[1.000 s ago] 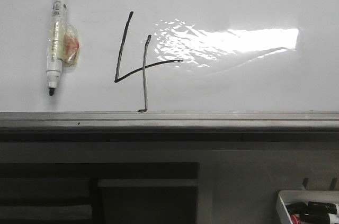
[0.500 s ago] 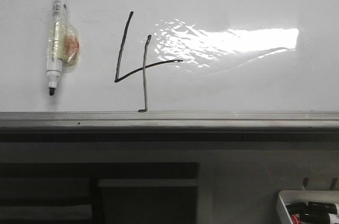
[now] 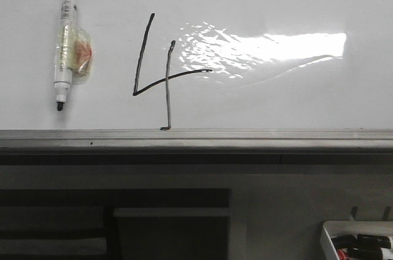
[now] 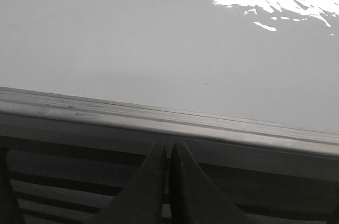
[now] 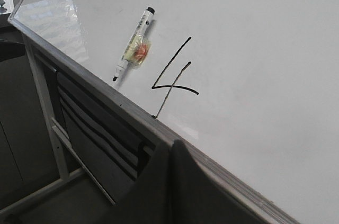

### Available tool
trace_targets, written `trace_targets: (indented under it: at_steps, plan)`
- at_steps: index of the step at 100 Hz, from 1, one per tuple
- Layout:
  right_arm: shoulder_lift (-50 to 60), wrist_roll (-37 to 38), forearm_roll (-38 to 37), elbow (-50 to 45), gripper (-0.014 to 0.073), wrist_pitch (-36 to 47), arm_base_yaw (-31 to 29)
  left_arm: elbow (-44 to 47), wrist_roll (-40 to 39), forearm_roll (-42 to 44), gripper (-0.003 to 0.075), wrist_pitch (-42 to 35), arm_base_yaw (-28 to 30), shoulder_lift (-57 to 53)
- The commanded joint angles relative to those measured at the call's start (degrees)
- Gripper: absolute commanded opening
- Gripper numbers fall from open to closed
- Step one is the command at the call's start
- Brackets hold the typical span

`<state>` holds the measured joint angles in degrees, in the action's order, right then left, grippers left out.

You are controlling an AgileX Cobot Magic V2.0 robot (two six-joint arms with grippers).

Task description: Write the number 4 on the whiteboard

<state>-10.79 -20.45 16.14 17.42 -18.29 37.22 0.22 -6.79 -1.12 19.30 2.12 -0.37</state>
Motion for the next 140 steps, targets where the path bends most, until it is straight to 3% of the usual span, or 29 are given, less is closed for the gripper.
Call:
trace_targets:
  at_steps: [1, 36, 50, 69, 102, 115, 140]
  plan:
    - [-0.6, -0.4, -0.1, 1.6, -0.005, 4.3, -0.4, 1.0, -0.3, -0.4, -0.002, -3.1, 0.1, -1.6]
    - [-0.6, -0.4, -0.4, 1.6, -0.005, 4.6, -0.5, 1.0, -0.3, -0.4, -0.002, -3.1, 0.1, -1.6]
    - [-0.6, -0.3, -1.2, 1.7, -0.005, 6.7, -3.2, 1.0, -0.3, -0.4, -0.002, -3.1, 0.1, -1.6]
    - [-0.6, 6.7, -12.9, 1.7, -0.005, 8.4, -10.9, 1.0, -0.3, -0.4, -0.002, -3.1, 0.1, -1.6]
    - [0.6, 10.6, -14.4, 0.0, -0.005, 9.6, -28.1, 1.0, -0.3, -0.4, -0.002, -3.1, 0.1, -1.6]
    - [4.9, 15.1, -16.1, -4.7, -0.005, 9.9, -34.6, 1.0, -0.3, -0.4, -0.002, -3.1, 0.1, -1.6]
    - [12.4, 15.2, -16.1, -16.1, -0.005, 10.9, -43.6, 1.0, -0.3, -0.4, -0.002, -3.1, 0.1, -1.6]
